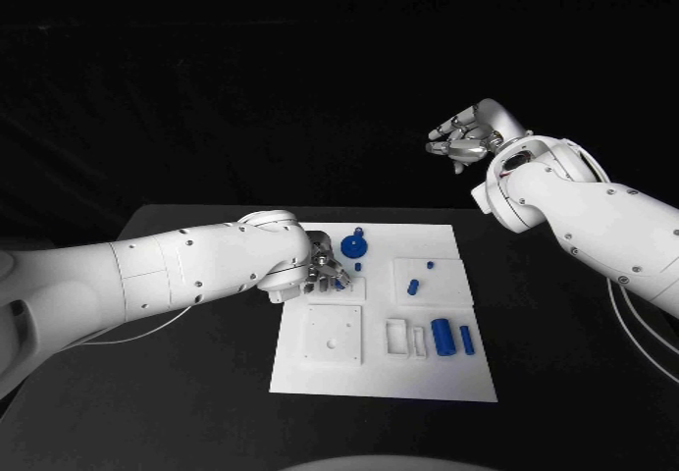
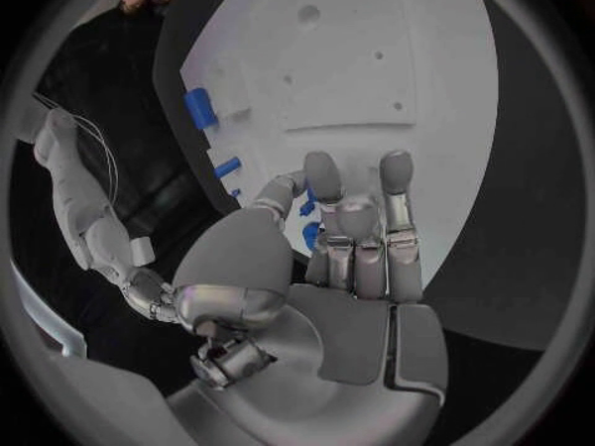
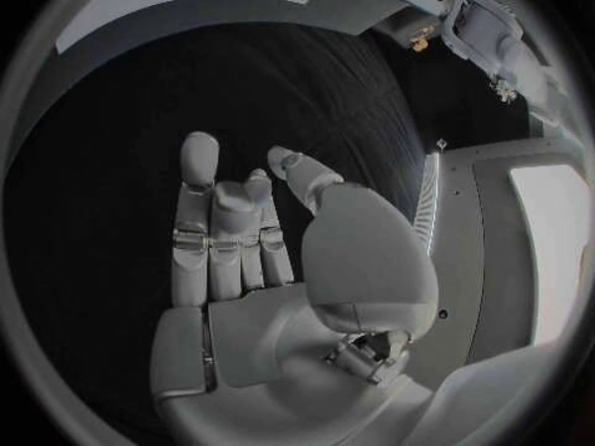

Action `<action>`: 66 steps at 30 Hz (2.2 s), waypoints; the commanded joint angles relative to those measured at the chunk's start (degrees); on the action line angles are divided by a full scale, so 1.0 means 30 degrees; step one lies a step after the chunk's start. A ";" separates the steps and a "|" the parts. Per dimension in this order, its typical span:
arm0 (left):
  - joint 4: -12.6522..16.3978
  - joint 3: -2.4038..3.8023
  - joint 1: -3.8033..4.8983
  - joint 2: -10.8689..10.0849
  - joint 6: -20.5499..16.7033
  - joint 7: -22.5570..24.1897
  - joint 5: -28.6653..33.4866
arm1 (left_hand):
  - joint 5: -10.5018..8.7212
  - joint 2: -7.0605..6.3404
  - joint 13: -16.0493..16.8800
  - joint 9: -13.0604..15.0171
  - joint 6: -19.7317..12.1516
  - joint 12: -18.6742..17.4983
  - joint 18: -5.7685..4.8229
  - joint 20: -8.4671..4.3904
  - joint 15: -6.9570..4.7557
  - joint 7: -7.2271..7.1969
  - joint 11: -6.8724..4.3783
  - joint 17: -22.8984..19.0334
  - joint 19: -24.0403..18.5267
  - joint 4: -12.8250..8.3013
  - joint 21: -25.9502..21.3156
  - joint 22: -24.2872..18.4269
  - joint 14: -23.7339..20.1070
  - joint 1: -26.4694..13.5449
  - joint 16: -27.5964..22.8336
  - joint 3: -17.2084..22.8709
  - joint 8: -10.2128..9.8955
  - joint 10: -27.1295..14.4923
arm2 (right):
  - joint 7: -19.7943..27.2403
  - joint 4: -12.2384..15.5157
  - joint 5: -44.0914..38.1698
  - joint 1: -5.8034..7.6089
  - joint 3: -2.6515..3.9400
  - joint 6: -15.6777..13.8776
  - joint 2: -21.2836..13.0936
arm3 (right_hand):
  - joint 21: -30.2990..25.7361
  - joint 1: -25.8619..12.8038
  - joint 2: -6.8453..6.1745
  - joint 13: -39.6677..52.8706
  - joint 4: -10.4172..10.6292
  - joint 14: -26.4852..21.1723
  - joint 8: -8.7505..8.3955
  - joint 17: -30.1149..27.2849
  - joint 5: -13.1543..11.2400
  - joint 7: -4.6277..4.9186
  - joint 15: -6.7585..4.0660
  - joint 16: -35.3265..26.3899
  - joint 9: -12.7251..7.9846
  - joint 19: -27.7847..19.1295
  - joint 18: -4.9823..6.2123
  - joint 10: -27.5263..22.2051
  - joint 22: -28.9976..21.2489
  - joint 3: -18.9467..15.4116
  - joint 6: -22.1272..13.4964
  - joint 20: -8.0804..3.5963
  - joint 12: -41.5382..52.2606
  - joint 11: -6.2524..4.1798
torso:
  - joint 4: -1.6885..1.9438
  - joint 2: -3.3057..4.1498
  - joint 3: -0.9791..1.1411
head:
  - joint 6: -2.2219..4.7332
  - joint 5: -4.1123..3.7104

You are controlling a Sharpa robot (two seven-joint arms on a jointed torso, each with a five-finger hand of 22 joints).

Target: Assemble the parts on the task board

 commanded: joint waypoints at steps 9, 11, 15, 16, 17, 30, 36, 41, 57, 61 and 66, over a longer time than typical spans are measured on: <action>0.0077 0.0017 -0.0054 -0.0004 0.0183 -0.0044 -0.0334 | 0.0063 0.0162 -0.0047 -0.0033 0.1655 0.0147 0.0043 0.0021 -0.0003 -0.1543 -0.0120 0.0044 0.0095 -0.2086 0.0057 0.0341 0.0169 0.0029 -0.0046 0.1985 0.0107 0.0761 | 0.0001 -0.0089 -0.0098 0.0005 0.0009 0.0414 0.0115 | -0.0034 -0.0113 0.0111 -0.0040 -0.0006 -0.0150 -0.0013 -0.0001 -0.0038 0.0006 -0.0018 -0.0067 -0.0023 0.0667 0.0034 -0.0102 -0.0026 -0.0118 -0.0125 0.0013 -0.0007 0.0022 | 0.0006 0.0000 -0.0014 | -0.0060 0.0001; 0.0055 0.0017 -0.0059 -0.0006 0.0220 -0.0039 -0.0335 | 0.0063 0.0162 -0.0047 -0.0033 0.1655 0.0147 0.0043 0.0021 -0.0003 -0.1543 -0.0120 0.0044 0.0095 -0.2086 0.0057 0.0341 0.0169 0.0029 -0.0046 0.1985 0.0107 0.0761 | 0.0001 -0.0112 -0.0097 0.0004 0.0009 0.0429 0.0126 | -0.0034 -0.0113 0.0111 -0.0040 -0.0006 -0.0150 -0.0013 -0.0001 -0.0038 0.0006 -0.0018 -0.0067 -0.0023 0.0667 0.0034 -0.0102 -0.0026 -0.0118 -0.0125 0.0013 -0.0007 0.0022 | 0.0004 -0.0003 -0.0015 | -0.0090 0.0017; 0.0000 0.0017 -0.0092 0.0010 0.0291 -0.0024 -0.0402 | 0.0063 0.0162 -0.0047 -0.0033 0.1655 0.0147 0.0043 0.0021 -0.0003 -0.1543 -0.0120 0.0044 0.0095 -0.2086 0.0057 0.0341 0.0169 0.0029 -0.0046 0.1985 0.0107 0.0761 | 0.0007 -0.0161 -0.0092 0.0003 0.0009 0.0441 0.0147 | -0.0087 -0.0099 0.0115 -0.0061 0.0003 -0.0156 -0.0013 -0.0008 0.0005 0.0005 -0.0017 -0.0077 -0.0024 0.0661 0.0044 -0.0111 -0.0051 -0.0137 -0.0130 0.0015 0.0018 0.0020 | 0.0004 -0.0012 -0.0021 | -0.0080 0.0006; -0.0008 0.0017 -0.0107 0.0015 0.0305 -0.0015 -0.0455 | 0.0063 0.0162 -0.0047 -0.0033 0.1655 0.0147 0.0043 0.0021 -0.0003 -0.1543 -0.0120 0.0044 0.0095 -0.2086 0.0057 0.0341 0.0169 0.0029 -0.0046 0.1985 0.0107 0.0761 | 0.0009 -0.0171 -0.0090 0.0002 0.0009 0.0445 0.0148 | -0.0087 -0.0099 0.0115 -0.0061 0.0003 -0.0156 -0.0013 -0.0008 0.0005 0.0005 -0.0017 -0.0077 -0.0024 0.0661 0.0044 -0.0111 -0.0051 -0.0137 -0.0130 0.0015 0.0018 0.0020 | 0.0006 -0.0011 -0.0021 | -0.0075 -0.0002; -0.0013 0.0017 -0.0125 0.0021 0.0317 -0.0003 -0.0531 | 0.0063 0.0162 -0.0047 -0.0033 0.1655 0.0147 0.0043 0.0021 -0.0003 -0.1543 -0.0120 0.0044 0.0095 -0.2086 0.0057 0.0341 0.0169 0.0029 -0.0046 0.1985 0.0107 0.0761 | 0.0010 -0.0181 -0.0089 0.0002 0.0009 0.0448 0.0150 | -0.0087 -0.0099 0.0115 -0.0061 0.0003 -0.0156 -0.0013 -0.0008 0.0005 0.0005 -0.0017 -0.0077 -0.0024 0.0661 0.0044 -0.0111 -0.0051 -0.0137 -0.0130 0.0015 0.0018 0.0020 | 0.0011 -0.0010 -0.0022 | -0.0077 -0.0018; -0.0083 0.0019 -0.0258 0.0038 0.0560 0.0045 -0.0913 | 0.0079 0.0169 -0.0094 -0.0041 0.1629 0.0161 0.0059 0.0043 0.0013 -0.1532 -0.0105 0.0038 0.0074 -0.2116 0.0054 0.0340 0.0149 0.0037 -0.0100 0.1966 0.0102 0.0753 | 0.0031 -0.0339 -0.0085 -0.0009 0.0008 0.0516 0.0293 | -0.0064 -0.0099 0.0123 -0.0079 0.0006 -0.0145 -0.0016 0.0006 0.0022 0.0008 -0.0019 -0.0058 -0.0024 0.0672 0.0051 -0.0110 -0.0049 -0.0161 -0.0136 0.0015 0.0050 0.0021 | 0.0017 -0.0018 -0.0022 | -0.0111 0.0022; -0.0126 0.0019 -0.0283 0.0039 0.0658 0.0049 -0.1021 | 0.0079 0.0169 -0.0094 -0.0041 0.1629 0.0161 0.0059 0.0043 0.0013 -0.1532 -0.0105 0.0038 0.0074 -0.2116 0.0054 0.0340 0.0149 0.0037 -0.0100 0.1966 0.0102 0.0753 | 0.0041 -0.0406 -0.0081 -0.0031 0.0007 0.0541 0.0351 | -0.0064 -0.0099 0.0123 -0.0079 0.0006 -0.0145 -0.0016 0.0006 0.0022 0.0008 -0.0019 -0.0058 -0.0024 0.0672 0.0051 -0.0110 -0.0049 -0.0161 -0.0136 0.0015 0.0050 0.0021 | 0.0022 -0.0015 -0.0018 | -0.0109 0.0067; -0.0119 0.0019 -0.0296 0.0033 0.0798 0.0054 -0.1036 | 0.0077 0.0173 -0.0110 -0.0039 0.1623 0.0155 0.0069 0.0057 0.0024 -0.1526 -0.0097 0.0038 0.0061 -0.2120 0.0047 0.0340 0.0135 0.0043 -0.0116 0.1959 0.0107 0.0749 | 0.0037 -0.0420 -0.0081 -0.0039 0.0006 0.0552 0.0363 | -0.0064 -0.0099 0.0123 -0.0079 0.0006 -0.0145 -0.0016 0.0006 0.0022 0.0008 -0.0019 -0.0058 -0.0024 0.0672 0.0051 -0.0110 -0.0049 -0.0161 -0.0136 0.0015 0.0050 0.0021 | -0.0002 -0.0025 -0.0024 | -0.0142 0.0059; -0.0197 0.0019 -0.0317 0.0024 0.1134 0.0067 -0.0917 | 0.0073 0.0169 -0.0118 -0.0045 0.1628 0.0164 0.0083 0.0075 0.0035 -0.1527 -0.0095 0.0070 0.0054 -0.2141 0.0046 0.0343 0.0135 0.0053 -0.0116 0.1956 0.0110 0.0748 | 0.0060 -0.0502 -0.0079 -0.0067 0.0002 0.0536 0.0396 | -0.0030 -0.0095 0.0131 -0.0090 -0.0021 -0.0144 -0.0017 0.0014 0.0053 0.0009 -0.0018 -0.0051 -0.0024 0.0670 0.0068 -0.0116 -0.0037 -0.0171 -0.0139 0.0017 0.0088 0.0019 | 0.0012 -0.0027 -0.0021 | -0.0251 0.0041; -0.0283 0.0020 -0.0318 0.0040 0.1166 0.0064 -0.0862 | 0.0089 0.0165 -0.0124 -0.0043 0.1631 0.0172 0.0096 0.0089 0.0044 -0.1525 -0.0093 0.0082 0.0052 -0.2145 0.0050 0.0344 0.0141 0.0043 -0.0120 0.1944 0.0119 0.0752 | 0.0069 -0.0527 -0.0077 -0.0095 0.0002 0.0541 0.0427 | -0.0014 -0.0102 0.0142 -0.0120 -0.0033 -0.0147 -0.0016 0.0012 0.0091 0.0011 -0.0019 -0.0056 -0.0024 0.0670 0.0074 -0.0135 -0.0031 -0.0159 -0.0138 0.0017 0.0079 0.0020 | 0.0007 -0.0025 -0.0023 | -0.0253 0.0053; -0.0367 0.0020 -0.0318 0.0071 0.1210 0.0057 -0.0826 | 0.0120 0.0164 -0.0124 -0.0021 0.1624 0.0177 0.0100 0.0090 0.0043 -0.1530 -0.0093 0.0087 0.0055 -0.2139 0.0053 0.0344 0.0139 0.0036 -0.0120 0.1940 0.0137 0.0748 | 0.0064 -0.0552 -0.0075 -0.0120 0.0001 0.0559 0.0448 | -0.0048 -0.0105 0.0142 -0.0145 -0.0049 -0.0155 -0.0018 0.0009 0.0139 0.0013 -0.0018 -0.0064 -0.0026 0.0661 0.0081 -0.0153 -0.0044 -0.0140 -0.0146 0.0018 0.0065 0.0022 | 0.0010 -0.0034 -0.0022 | -0.0273 0.0072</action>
